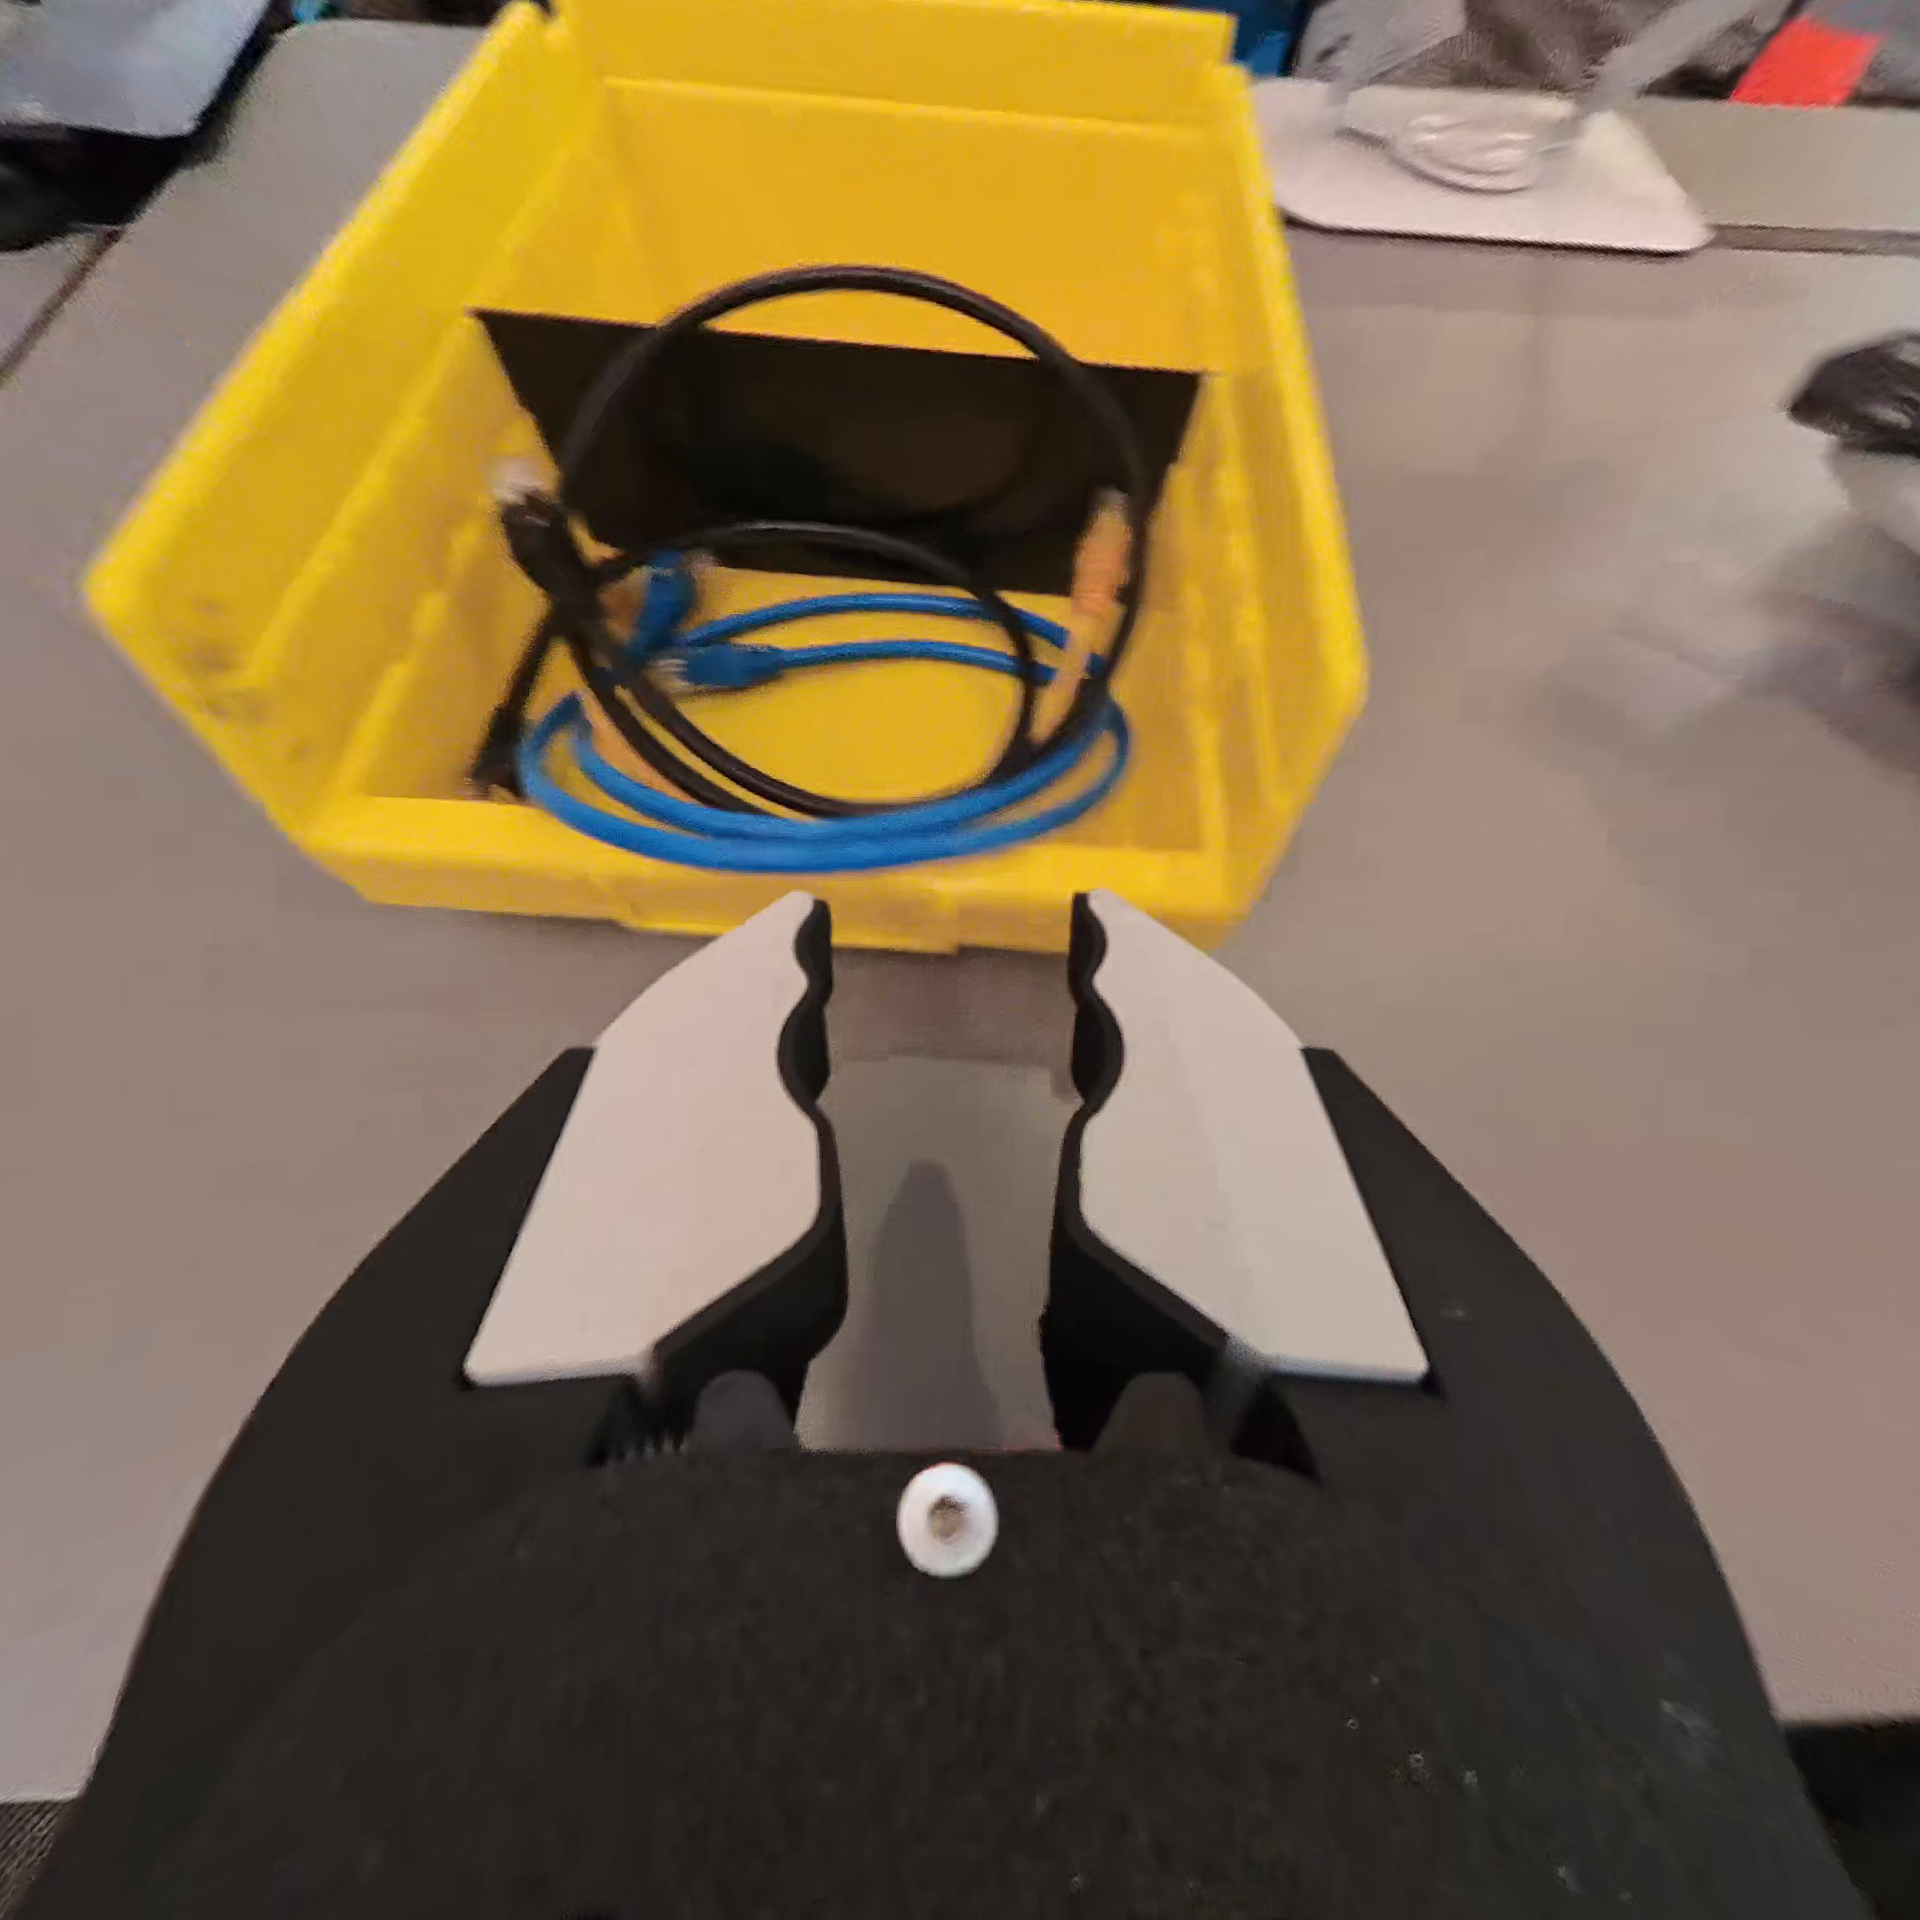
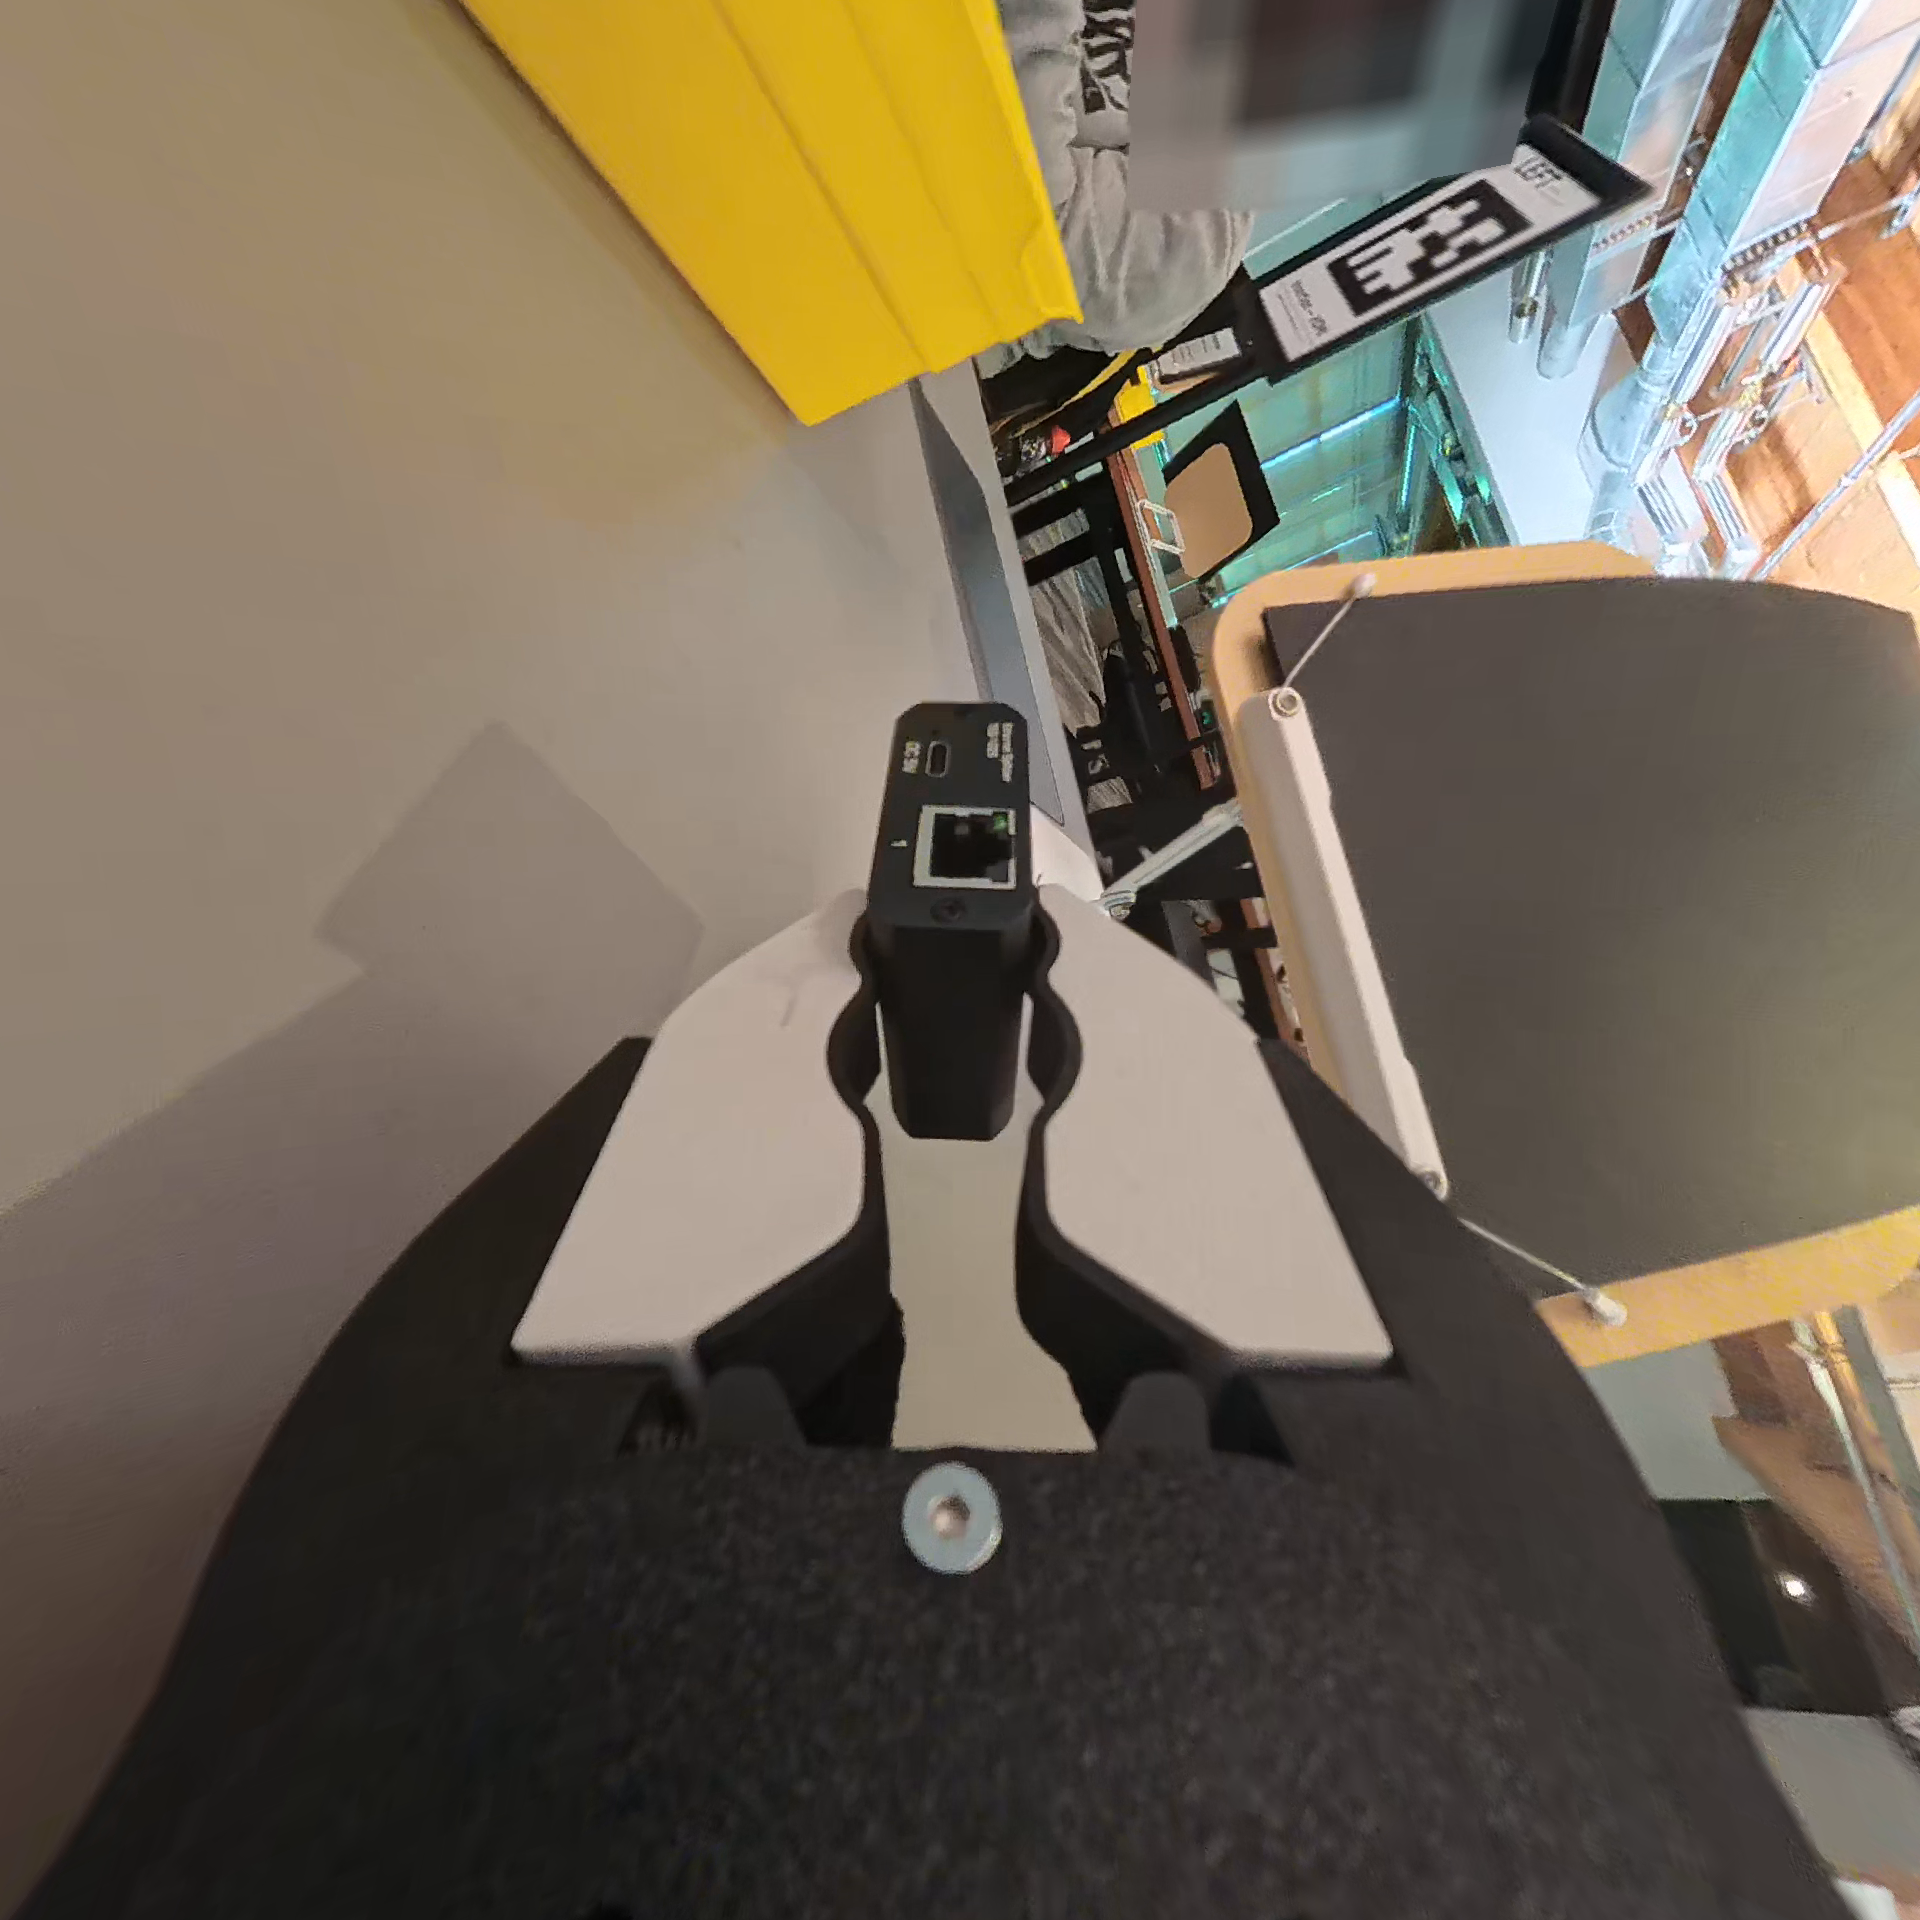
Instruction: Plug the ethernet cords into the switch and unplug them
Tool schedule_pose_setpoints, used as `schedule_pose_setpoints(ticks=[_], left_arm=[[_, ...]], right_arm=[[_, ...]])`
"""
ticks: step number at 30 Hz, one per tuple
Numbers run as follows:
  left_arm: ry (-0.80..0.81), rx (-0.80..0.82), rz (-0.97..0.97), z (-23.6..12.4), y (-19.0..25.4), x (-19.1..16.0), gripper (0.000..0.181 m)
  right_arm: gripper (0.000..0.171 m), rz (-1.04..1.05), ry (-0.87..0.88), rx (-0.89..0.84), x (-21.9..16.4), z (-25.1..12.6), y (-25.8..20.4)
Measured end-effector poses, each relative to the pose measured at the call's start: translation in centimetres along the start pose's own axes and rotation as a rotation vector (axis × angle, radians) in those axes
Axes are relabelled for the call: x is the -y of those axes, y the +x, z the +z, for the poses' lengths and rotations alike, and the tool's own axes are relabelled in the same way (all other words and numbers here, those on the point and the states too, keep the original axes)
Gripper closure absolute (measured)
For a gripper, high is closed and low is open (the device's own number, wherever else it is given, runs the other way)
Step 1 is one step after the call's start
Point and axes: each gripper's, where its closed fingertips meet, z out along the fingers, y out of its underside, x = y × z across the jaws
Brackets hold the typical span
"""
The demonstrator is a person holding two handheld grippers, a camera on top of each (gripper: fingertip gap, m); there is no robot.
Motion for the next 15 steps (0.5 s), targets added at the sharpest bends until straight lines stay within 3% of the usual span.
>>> schedule_pose_setpoints(ticks=[4, 8, 15], left_arm=[[-0.019, 0.059, 0.005, 2.6, -4.3, 4.3, 0.131], [-0.130, 0.092, -0.024, 6.7, -7.7, 6.0, 0.131], [-0.302, 0.134, -0.015, 10.1, -9.7, 4.9, 0.135]], right_arm=[[0.147, -0.037, 0.000, 0.004, 0.1, 0.1, -0.4], [0.147, 0.028, 0.005, -0.001, -0.3, -0.2, 0.3], [0.147, 0.086, 0.011, 0.000, -0.6, -0.2, 0.8]])
